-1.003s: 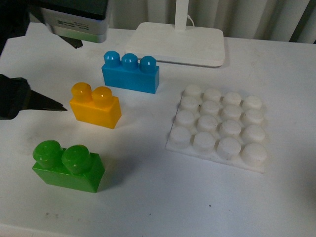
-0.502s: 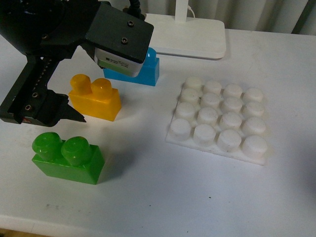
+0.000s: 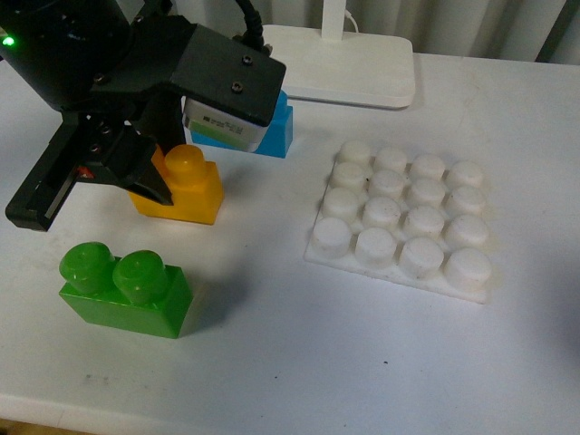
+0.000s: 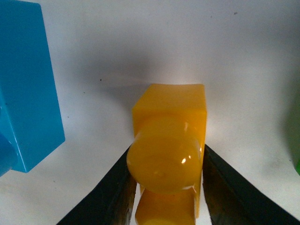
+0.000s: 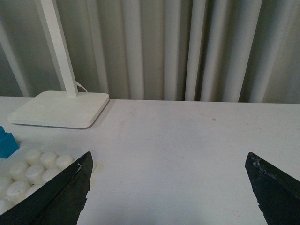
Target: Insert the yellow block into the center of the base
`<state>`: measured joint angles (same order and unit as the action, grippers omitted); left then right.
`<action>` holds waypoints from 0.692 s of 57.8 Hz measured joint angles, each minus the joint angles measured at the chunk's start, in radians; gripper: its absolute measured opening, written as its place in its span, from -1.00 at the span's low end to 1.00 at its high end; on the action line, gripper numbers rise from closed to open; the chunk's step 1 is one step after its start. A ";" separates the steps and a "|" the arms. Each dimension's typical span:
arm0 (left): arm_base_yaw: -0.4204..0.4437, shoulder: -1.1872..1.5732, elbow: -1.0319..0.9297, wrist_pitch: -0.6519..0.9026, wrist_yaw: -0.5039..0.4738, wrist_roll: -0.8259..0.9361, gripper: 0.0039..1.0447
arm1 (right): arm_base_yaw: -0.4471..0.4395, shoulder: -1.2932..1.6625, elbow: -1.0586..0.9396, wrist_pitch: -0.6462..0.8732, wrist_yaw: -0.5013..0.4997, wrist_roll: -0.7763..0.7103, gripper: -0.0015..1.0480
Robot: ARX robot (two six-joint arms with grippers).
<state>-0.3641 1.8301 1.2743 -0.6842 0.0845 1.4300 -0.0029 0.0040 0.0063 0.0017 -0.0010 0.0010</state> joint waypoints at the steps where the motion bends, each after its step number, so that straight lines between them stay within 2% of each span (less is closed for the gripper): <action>1: -0.004 -0.001 0.006 -0.010 0.011 -0.004 -0.40 | 0.000 0.000 0.000 0.000 0.000 0.000 0.83; 10: -0.039 -0.010 0.055 -0.029 0.039 -0.021 -0.41 | 0.000 0.000 0.000 0.000 0.000 0.000 0.83; 16: -0.080 -0.014 0.114 -0.044 0.105 -0.063 -0.41 | 0.000 0.000 0.000 0.000 0.000 0.000 0.83; 40: -0.215 0.090 0.273 -0.050 0.094 -0.149 -0.41 | 0.000 0.000 0.000 0.000 0.000 0.000 0.83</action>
<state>-0.5789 1.9198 1.5475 -0.7341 0.1787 1.2812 -0.0029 0.0040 0.0063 0.0017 -0.0010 0.0010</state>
